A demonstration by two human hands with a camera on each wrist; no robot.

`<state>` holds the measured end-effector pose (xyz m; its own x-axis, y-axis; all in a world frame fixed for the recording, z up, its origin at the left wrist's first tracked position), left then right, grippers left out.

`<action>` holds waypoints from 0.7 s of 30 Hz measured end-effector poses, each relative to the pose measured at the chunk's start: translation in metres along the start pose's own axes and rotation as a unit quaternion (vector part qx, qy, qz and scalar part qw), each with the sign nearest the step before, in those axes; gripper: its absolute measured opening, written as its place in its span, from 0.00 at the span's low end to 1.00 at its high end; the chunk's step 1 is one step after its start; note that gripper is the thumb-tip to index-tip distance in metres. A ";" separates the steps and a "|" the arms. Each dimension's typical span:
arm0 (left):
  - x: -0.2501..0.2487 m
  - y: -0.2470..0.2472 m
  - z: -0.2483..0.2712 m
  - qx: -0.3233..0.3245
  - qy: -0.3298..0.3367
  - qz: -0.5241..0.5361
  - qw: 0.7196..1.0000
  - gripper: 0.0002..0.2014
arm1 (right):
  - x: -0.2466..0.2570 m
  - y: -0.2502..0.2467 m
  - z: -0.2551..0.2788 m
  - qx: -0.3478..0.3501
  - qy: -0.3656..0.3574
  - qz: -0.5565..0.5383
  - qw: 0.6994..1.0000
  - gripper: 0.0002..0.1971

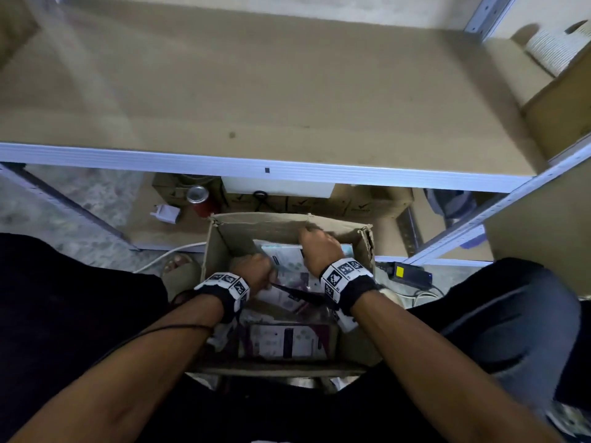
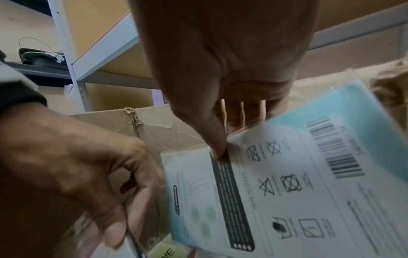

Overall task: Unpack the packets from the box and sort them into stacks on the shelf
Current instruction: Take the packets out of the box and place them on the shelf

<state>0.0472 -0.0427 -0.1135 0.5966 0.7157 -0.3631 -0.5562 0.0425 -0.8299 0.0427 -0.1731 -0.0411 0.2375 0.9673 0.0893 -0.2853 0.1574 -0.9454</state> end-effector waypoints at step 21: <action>-0.069 -0.229 0.131 -0.189 0.160 0.034 0.968 0.02 | -0.010 -0.175 0.099 -0.145 -0.042 -0.126 0.980 0.06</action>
<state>0.0580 -0.0104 0.1568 0.7489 0.4523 -0.4843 -0.3851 -0.2978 -0.8735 -0.0014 -0.1907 0.1540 0.1852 0.9202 0.3449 0.0519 0.3413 -0.9385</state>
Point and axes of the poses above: each hand's wrist, its own z-axis away from the middle knuckle, its own y-axis out of the palm, x = y × z, the point moved 8 cm from there along -z, towards the middle knuckle, and after that the axes turned 12 degrees about y, right-handed, at the moved point
